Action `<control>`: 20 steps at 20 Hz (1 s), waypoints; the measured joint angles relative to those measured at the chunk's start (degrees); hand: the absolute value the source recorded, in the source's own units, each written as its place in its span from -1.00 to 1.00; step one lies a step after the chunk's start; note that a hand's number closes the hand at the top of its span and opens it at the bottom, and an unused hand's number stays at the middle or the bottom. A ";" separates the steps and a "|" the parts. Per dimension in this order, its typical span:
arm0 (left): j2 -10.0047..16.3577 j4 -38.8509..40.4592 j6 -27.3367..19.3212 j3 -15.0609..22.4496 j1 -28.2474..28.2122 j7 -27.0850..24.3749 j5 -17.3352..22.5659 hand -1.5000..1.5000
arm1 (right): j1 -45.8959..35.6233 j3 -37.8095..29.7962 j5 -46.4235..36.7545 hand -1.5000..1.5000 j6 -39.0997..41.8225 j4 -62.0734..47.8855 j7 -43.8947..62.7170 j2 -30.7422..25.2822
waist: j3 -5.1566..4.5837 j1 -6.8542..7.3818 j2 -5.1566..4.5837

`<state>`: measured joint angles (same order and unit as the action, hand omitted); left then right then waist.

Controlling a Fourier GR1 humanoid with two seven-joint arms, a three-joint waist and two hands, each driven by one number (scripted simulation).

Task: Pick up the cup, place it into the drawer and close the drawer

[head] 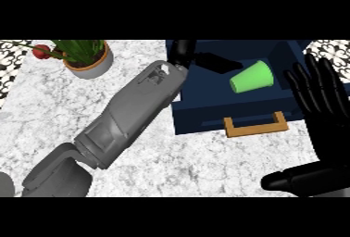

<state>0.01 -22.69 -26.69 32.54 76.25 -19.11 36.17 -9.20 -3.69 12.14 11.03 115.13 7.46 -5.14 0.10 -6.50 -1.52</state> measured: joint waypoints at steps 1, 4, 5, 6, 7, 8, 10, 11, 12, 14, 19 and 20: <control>0.00 -0.72 -0.06 0.07 0.04 -0.18 0.87 -1.00 | -0.22 -0.18 0.63 -1.00 0.13 -0.05 0.22 -0.02 | 0.00 -0.03 0.02; 0.00 -2.32 1.05 -0.63 -0.81 -3.09 3.29 -1.00 | 0.13 -1.06 2.79 -1.00 0.75 0.06 0.75 -0.26 | -0.02 0.57 0.17; 0.00 -2.44 1.53 -1.21 -0.52 -4.07 3.99 -1.00 | 0.39 -0.99 3.33 -1.00 1.20 -0.05 0.75 -0.29 | -0.03 0.84 0.20; 0.00 -3.17 1.58 -1.57 -0.30 -4.65 4.88 -1.00 | 0.76 -1.16 4.04 -1.00 1.46 0.31 1.06 -0.41 | -0.03 1.04 0.31; -0.01 -3.77 1.87 -2.00 -0.68 -5.83 5.69 -1.00 | 0.92 -1.24 4.47 -1.00 1.47 0.62 1.45 -0.44 | -0.04 1.40 0.42; -0.01 -4.62 2.06 -2.45 -0.45 -6.11 6.36 -1.00 | 1.85 -1.33 5.03 -1.00 1.59 1.43 1.87 -0.46 | -0.05 1.85 0.60; -0.01 -6.14 2.80 -3.41 -1.45 -7.33 7.66 -1.00 | 1.48 -2.30 6.41 1.00 1.89 1.90 3.03 -1.41 | -0.06 2.90 0.86; -0.01 -6.74 3.30 -3.92 -1.85 -7.29 7.81 -1.00 | 1.44 -2.63 6.91 1.00 1.94 2.59 3.56 -1.79 | -0.06 3.51 1.01; 0.35 -7.19 3.66 -4.64 -2.04 -7.08 7.93 -1.00 | 1.80 -2.80 7.01 1.00 2.41 2.88 3.58 -2.22 | -0.07 4.03 1.13; 0.71 -9.29 3.55 -5.44 -3.77 -6.87 7.88 -1.00 | 2.52 -3.81 7.75 1.00 3.85 3.10 3.23 -3.48 | -0.08 5.01 1.38; 3.86 -16.19 2.60 -7.41 -8.38 -5.76 8.47 -1.00 | 3.97 -3.67 4.66 1.00 8.08 3.89 2.49 -7.64 | -0.11 6.81 1.87; 5.11 -17.87 2.55 -7.92 -9.41 -5.03 8.76 -1.00 | 4.57 -3.42 3.68 1.00 8.76 4.18 2.13 -8.17 | -0.11 7.04 1.94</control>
<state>5.11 -40.57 -24.14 24.62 66.84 -24.14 44.93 -4.63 -7.12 15.82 19.79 119.31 9.60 -13.31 -0.01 0.54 0.42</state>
